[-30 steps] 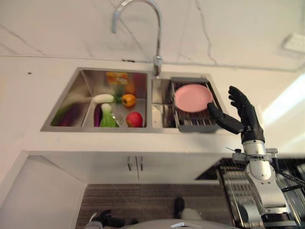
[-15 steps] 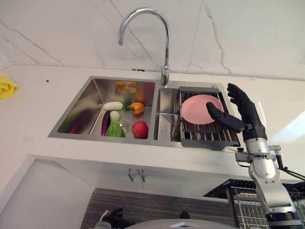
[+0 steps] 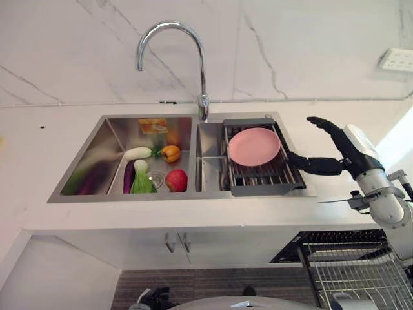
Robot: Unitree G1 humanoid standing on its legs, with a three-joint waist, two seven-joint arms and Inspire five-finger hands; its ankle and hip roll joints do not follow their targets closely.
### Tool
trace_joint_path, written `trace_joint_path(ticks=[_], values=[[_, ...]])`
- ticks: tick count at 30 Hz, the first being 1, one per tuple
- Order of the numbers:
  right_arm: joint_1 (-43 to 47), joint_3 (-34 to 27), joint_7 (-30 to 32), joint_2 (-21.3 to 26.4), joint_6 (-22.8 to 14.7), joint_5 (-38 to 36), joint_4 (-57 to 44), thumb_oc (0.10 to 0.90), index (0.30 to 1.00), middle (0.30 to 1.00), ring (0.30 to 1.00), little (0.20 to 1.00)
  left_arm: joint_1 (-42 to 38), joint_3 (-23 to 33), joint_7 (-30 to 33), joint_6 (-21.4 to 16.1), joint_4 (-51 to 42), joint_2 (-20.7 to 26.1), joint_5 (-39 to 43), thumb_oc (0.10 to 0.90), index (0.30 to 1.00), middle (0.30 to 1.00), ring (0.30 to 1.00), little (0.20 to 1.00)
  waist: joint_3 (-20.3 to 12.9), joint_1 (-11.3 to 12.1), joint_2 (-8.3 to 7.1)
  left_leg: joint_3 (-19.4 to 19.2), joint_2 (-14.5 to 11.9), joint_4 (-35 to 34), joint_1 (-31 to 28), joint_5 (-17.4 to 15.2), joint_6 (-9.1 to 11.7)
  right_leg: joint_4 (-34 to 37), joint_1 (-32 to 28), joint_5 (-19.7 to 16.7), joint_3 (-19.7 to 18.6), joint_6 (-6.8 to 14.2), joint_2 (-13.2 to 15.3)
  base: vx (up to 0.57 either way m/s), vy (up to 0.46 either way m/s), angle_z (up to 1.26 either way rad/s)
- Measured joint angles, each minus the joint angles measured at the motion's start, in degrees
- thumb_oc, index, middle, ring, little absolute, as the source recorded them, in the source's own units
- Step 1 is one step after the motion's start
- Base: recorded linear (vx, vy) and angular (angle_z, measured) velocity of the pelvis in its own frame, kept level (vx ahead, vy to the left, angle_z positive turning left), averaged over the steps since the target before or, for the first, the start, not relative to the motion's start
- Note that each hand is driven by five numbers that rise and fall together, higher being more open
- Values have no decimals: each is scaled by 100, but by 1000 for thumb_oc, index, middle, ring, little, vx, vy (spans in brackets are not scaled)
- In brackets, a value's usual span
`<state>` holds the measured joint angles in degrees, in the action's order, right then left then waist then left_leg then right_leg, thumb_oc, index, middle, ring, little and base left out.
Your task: Place the dishes in the dishwasher.
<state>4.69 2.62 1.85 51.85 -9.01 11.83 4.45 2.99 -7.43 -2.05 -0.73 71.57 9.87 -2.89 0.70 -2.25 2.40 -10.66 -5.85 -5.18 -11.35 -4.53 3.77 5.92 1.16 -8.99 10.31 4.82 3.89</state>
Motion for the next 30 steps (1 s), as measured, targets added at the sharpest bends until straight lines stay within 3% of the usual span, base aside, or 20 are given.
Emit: trace_joint_path(ticks=[4, 14, 20, 22, 27, 30], values=[[401, 606, -216, 419, -121, 611, 98, 800, 900, 900, 900, 900, -6, -194, -139, -7, -158, -45, 70, 800, 900, 900, 900, 900, 19, 76, 79, 17, -8, -5, 31, -11, -20, 1, -14, -3, 38, 5, 1, 0, 0, 0], [828, 1411, -251, 463, -298, 1301, 402, 800, 900, 900, 900, 900, -14, -63, -169, -124, -21, -64, 123, 800, 900, 900, 900, 900, 66, 208, 104, 116, -5, 1, 43, -12, -22, 2, -35, -41, 155, -44, 24, -1, 1, 6], [1076, 1663, -246, 503, -366, 1606, 466, 800, 900, 900, 900, 900, -93, -4, -164, -132, -20, -47, 118, 800, 900, 900, 900, 900, 155, 285, 84, 194, 0, 1, 59, -12, -22, 2, -44, -40, 221, -45, 43, 2, 4, 6], [1200, 1691, -169, 502, -406, 2012, 573, 800, 900, 900, 900, 900, -124, -7, -152, -131, -11, -46, 112, 800, 900, 900, 900, 900, 176, 293, 76, 198, 0, 1, 58, -12, -22, 2, -45, -39, 224, -45, 43, 0, 0, 0], [1264, 1690, 300, 449, -184, 2807, 660, 800, 900, 900, 900, 900, -163, -18, -52, -115, -38, -68, 113, 800, 900, 900, 900, 900, 252, 329, 104, 192, -3, 1, 56, -12, -22, 2, -45, -36, 222, -49, 40, 0, 0, 0], [1270, 1691, 399, 440, -46, 2921, 669, 800, 900, 900, 900, 900, -160, -28, -18, -114, -65, -69, 115, 800, 900, 900, 900, 900, 257, 335, 102, 193, -5, 1, 56, -12, -22, 2, -46, -37, 222, -49, 38, 0, 0, 0]])
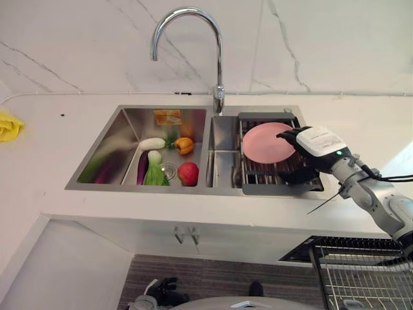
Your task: Place the dishes in the dishwasher.
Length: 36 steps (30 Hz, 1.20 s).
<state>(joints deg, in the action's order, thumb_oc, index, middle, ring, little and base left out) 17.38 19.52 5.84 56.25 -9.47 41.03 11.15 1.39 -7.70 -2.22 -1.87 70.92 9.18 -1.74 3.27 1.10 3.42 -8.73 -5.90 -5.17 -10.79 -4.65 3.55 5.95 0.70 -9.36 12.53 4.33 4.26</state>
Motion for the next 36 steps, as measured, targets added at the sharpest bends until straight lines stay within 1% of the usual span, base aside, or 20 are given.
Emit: trace_joint_path(ticks=[3, 8, 10, 13, 16, 17, 20, 23, 24, 25, 26, 27, 29, 30, 33, 34, 35, 36], values=[[49, 0, 126, -38, 51, 174, 108, 800, 900, 900, 900, 900, -2, -15, 43, 0, -9, 2, 3, 800, 900, 900, 900, 900, 7, 5, -11, 1, 1, 0, 0, 0, 0, 0, -2, 0, 2, 0, 2, 0, 0, 0], [138, 40, 203, -58, 170, 206, 440, 800, 900, 900, 900, 900, 3, -51, 58, -1, -35, 15, 8, 800, 900, 900, 900, 900, 25, 26, -18, 10, 1, 0, 5, 0, 0, 1, -3, 1, 10, 0, 5, 0, 0, 0], [376, 225, 239, -62, 218, 401, 748, 800, 900, 900, 900, 900, -4, -103, 68, -5, -35, 27, 7, 800, 900, 900, 900, 900, 40, 17, -20, 10, 1, 0, 4, 0, 0, 1, -2, 1, 10, 0, 4, 0, 0, 0], [497, 304, 246, -70, 287, 402, 887, 800, 900, 900, 900, 900, -5, -105, 69, -10, -37, 24, 8, 800, 900, 900, 900, 900, 59, 27, 1, 23, -2, 0, 10, 0, 0, 2, -3, 5, 23, -6, 4, 0, 0, 0], [823, 655, 288, -71, 314, 508, 1071, 800, 900, 900, 900, 900, -23, -109, 72, -11, -40, 17, 7, 800, 900, 900, 900, 900, 78, 28, 14, 29, -3, 0, 13, 1, 1, 2, -3, 5, 29, -7, 3, 2, -1, 1], [856, 664, 297, -73, 309, 617, 1066, 800, 900, 900, 900, 900, -20, -106, 74, -12, -43, 15, 7, 800, 900, 900, 900, 900, 82, 42, 21, 43, -4, 0, 21, 1, 1, 2, -2, 5, 44, -7, 5, 7, 1, 6], [949, 690, 339, -89, 309, 620, 1081, 800, 900, 900, 900, 900, -23, -105, 93, -14, -53, 1, 7, 800, 900, 900, 900, 900, 91, 78, 38, 74, -2, 1, 31, 1, 1, 2, -8, 7, 74, -9, 10, 9, 1, 6], [1089, 874, 361, -113, 322, 627, 1192, 800, 900, 900, 900, 900, -21, -109, 100, -14, -78, -2, 7, 800, 900, 900, 900, 900, 96, 95, 45, 122, -2, 1, 46, 1, 2, 2, -13, 10, 109, -13, 16, 20, -5, 6], [1099, 886, 385, -155, 334, 696, 1250, 759, 839, 839, 839, 839, -20, -116, 101, -13, -91, -2, 7, 800, 900, 900, 900, 900, 97, 113, 46, 125, -3, 1, 44, 2, 2, 2, -20, 12, 120, -16, 15, 5, -3, 5], [1105, 886, 434, -216, 362, 813, 1323, 761, 841, 841, 841, 841, -21, -123, 101, -13, -98, -2, 7, 800, 900, 900, 900, 900, 97, 128, 45, 127, -4, 1, 39, 2, 2, 2, -30, 14, 126, -18, 15, 4, -4, 5], [1108, 898, 460, -263, 404, 871, 1384, 775, 862, 862, 862, 862, -25, -134, 101, -13, -101, -4, 7, 800, 900, 900, 900, 900, 100, 145, 51, 134, -3, 1, 32, 2, 2, 2, -40, 16, 132, -20, 18, 5, -5, 4], [1108, 923, 476, -268, 422, 895, 1397, 800, 900, 900, 900, 900, -25, -143, 101, -14, -102, -5, 8, 800, 900, 900, 900, 900, 102, 153, 55, 137, -1, 1, 32, 2, 2, 2, -42, 17, 136, -20, 22, 6, -5, 4], [1113, 932, 573, -363, 447, 1091, 1493, 800, 900, 900, 900, 900, -26, -205, 111, -14, -126, 2, 7, 800, 900, 900, 900, 900, 104, 174, 54, 156, -1, 1, 23, 2, 2, 2, -63, 22, 157, -15, 25, 6, -6, 4], [1114, 933, 596, -402, 448, 1130, 1521, 759, 839, 839, 839, 839, -26, -222, 113, -14, -137, 3, 6, 800, 900, 900, 900, 900, 103, 175, 55, 160, -1, 1, 19, 2, 2, 2, -70, 27, 161, -10, 27, 0, 0, 0], [1115, 936, 624, -450, 458, 1220, 1561, 755, 832, 832, 832, 832, -26, -224, 115, -11, -138, 3, 6, 800, 900, 900, 900, 900, 103, 176, 54, 162, -1, 1, 13, 2, 2, 2, -77, 29, 164, -8, 27, 0, 0, 0], [1129, 1102, 641, -460, 507, 1301, 1578, 560, 540, 540, 540, 540, -20, -228, 121, -9, -156, 4, 6, 800, 900, 900, 900, 900, 103, 178, 54, 167, -1, 1, 14, 2, 2, 2, -79, 30, 166, -8, 28, 0, 0, 0], [1129, 1144, 641, -470, 506, 1305, 1579, 400, 300, 300, 300, 300, -16, -229, 126, -9, -159, 4, 6, 800, 900, 900, 900, 900, 103, 180, 54, 167, -1, 1, 16, 2, 2, 2, -78, 30, 167, -8, 28, 0, 0, 0], [1129, 1144, 641, -470, 506, 1305, 1579, 400, 300, 300, 300, 300, -16, -229, 126, -9, -159, 4, 6, 800, 900, 900, 900, 900, 103, 180, 54, 167, -1, 1, 16, 2, 2, 2, -78, 30, 167, -8, 28, 0, 0, 0]])
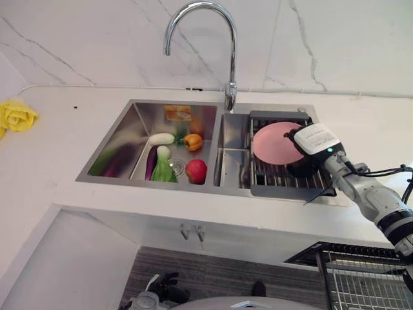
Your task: Place the dishes in the dishwasher.
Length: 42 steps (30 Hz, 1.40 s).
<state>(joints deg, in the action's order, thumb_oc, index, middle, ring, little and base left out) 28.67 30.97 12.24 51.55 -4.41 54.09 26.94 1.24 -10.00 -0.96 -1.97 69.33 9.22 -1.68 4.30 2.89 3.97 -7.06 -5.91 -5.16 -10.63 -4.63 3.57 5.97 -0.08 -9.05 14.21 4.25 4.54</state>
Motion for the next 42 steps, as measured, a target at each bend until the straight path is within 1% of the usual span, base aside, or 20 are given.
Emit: trace_joint_path(ticks=[2, 5, 7, 11, 16, 23, 27, 30, 31, 35, 38, 42], values=[[0, 13, -1, -2, 1, 220, -45, 400, 300, 300, 300, 300, 21, 2, 14, 3, -41, 4, 0, 800, 900, 900, 900, 900, 1, -1, -1, 4, 0, 0, 2, 0, 0, 0, -2, 0, 3, 0, 1, 0, 0, 0], [-1, 23, 27, -33, 0, 228, -21, 400, 300, 300, 300, 300, 26, 2, 22, 3, -40, 5, 2, 800, 900, 900, 900, 900, 1, 3, -1, 8, 0, 0, 1, 0, 1, 0, -7, 0, 9, 0, 3, 0, 0, 0], [42, 22, 258, -229, 4, 435, 28, 400, 300, 300, 300, 300, 80, -29, -5, 10, -184, 21, 124, 800, 900, 900, 900, 900, 0, 11, -2, 17, 0, 0, -1, 2, 3, 0, -23, 0, 18, 0, 3, -6, -6, 2], [45, 22, 325, -253, 60, 440, -14, 400, 300, 300, 300, 300, 228, -207, -72, -7, -410, 92, 229, 800, 900, 900, 900, 900, -1, 66, -14, 38, 3, 0, -6, 10, 13, -1, -27, 0, 32, 0, 9, -4, -4, 2], [32, -25, 379, -254, 93, 441, -106, 400, 300, 300, 300, 300, 224, -207, -77, -4, -442, 93, 224, 800, 900, 900, 900, 900, -1, 70, -14, 43, 6, 0, -5, 13, 17, -2, -27, 0, 32, -1, 10, 0, 0, 0], [24, -492, 454, -252, 187, 396, -596, 400, 300, 300, 300, 300, 224, -207, -64, -2, -443, 93, 206, 800, 900, 900, 900, 900, -3, 37, -10, 43, 15, 0, -11, 13, 17, -2, -32, -1, 30, -1, 20, 0, 0, 0], [25, -761, 478, -237, 224, 190, -961, 400, 300, 300, 300, 300, 223, -208, -38, 1, -445, 90, 110, 800, 900, 900, 900, 900, -3, 3, -10, 42, 19, 0, -41, 13, 17, -1, -65, 0, 27, -1, 23, 0, 0, 0], [26, -874, 552, -201, 331, 190, -1158, 400, 300, 300, 300, 300, 224, -206, -20, 6, -441, 87, 107, 800, 900, 900, 900, 900, -3, -14, -9, 33, 23, 0, -45, 13, 16, -1, -64, -1, 17, -1, 26, 0, 0, 0], [26, -917, 550, -154, 380, 189, -1306, 400, 300, 300, 300, 300, 227, -202, -13, 8, -443, 87, 107, 800, 900, 900, 900, 900, -3, -18, -8, 31, 23, 0, -44, 13, 16, -1, -62, 0, 15, 0, 26, 0, 0, 0], [27, -1195, 590, -85, 384, 146, -1883, 400, 300, 300, 300, 300, 227, -204, 24, 21, -440, 85, 96, 800, 900, 900, 900, 900, -3, -51, -4, 20, 23, 0, -52, 13, 16, -1, -63, -1, 5, -1, 23, 0, 0, 0], [27, -1310, 613, -76, 382, -71, -1969, 400, 300, 300, 300, 300, 226, -204, 45, 22, -442, 82, 97, 800, 900, 900, 900, 900, -3, -45, -5, 23, 30, 0, -52, 13, 16, -2, -64, -2, 3, -1, 28, 0, 0, 0], [26, -1316, 613, -59, 382, -260, -1965, 400, 300, 300, 300, 300, 227, -202, 53, 24, -441, 81, 96, 800, 900, 900, 900, 900, -3, -55, -5, 20, 29, 0, -52, 13, 16, -2, -62, -2, 1, -1, 27, 0, 0, 0]])
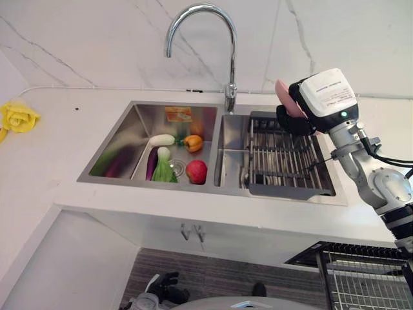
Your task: Place the dishes in the dishwasher.
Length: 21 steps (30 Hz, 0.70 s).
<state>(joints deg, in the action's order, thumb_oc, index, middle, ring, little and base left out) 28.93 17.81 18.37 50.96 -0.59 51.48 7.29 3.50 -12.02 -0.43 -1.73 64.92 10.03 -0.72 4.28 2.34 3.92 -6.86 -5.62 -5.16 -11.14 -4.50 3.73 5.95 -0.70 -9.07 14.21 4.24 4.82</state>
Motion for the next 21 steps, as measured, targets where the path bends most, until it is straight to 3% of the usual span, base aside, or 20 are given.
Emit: trace_joint_path(ticks=[7, 12, 17, 21], values=[[-2, -213, 1, 151, 6, 3, -95, 400, 300, 300, 300, 300, -3, 27, 13, 4, 1, -1, -1, 800, 900, 900, 900, 900, 3, -12, -5, 5, 4, 0, 4, 0, 0, -1, 1, 0, 1, 0, 2, 0, 5, 0], [-33, -271, 1, 768, -18, 22, -424, 400, 300, 300, 300, 300, -1, 166, 13, 50, 5, -21, -5, 800, 900, 900, 900, 900, 11, -37, -18, 10, 12, 0, 6, 0, 0, -18, 1, -1, 3, 1, 9, -3, 13, 0], [-65, -418, 8, 870, -20, 28, -433, 400, 300, 300, 300, 300, -4, 221, 18, 59, 74, -18, -11, 800, 900, 900, 900, 900, 24, -147, -47, -9, 22, 0, 1, -1, -1, -17, 5, -2, -17, 3, 16, -6, 30, -2], [-352, -478, 4, 1303, -75, 64, -454, 400, 300, 300, 300, 300, -14, 235, 13, 54, 72, -19, -111, 800, 900, 900, 900, 900, 29, -184, -56, -14, 34, -1, 8, -2, -3, -19, 16, -5, -29, 8, 25, 0, 17, -1]])
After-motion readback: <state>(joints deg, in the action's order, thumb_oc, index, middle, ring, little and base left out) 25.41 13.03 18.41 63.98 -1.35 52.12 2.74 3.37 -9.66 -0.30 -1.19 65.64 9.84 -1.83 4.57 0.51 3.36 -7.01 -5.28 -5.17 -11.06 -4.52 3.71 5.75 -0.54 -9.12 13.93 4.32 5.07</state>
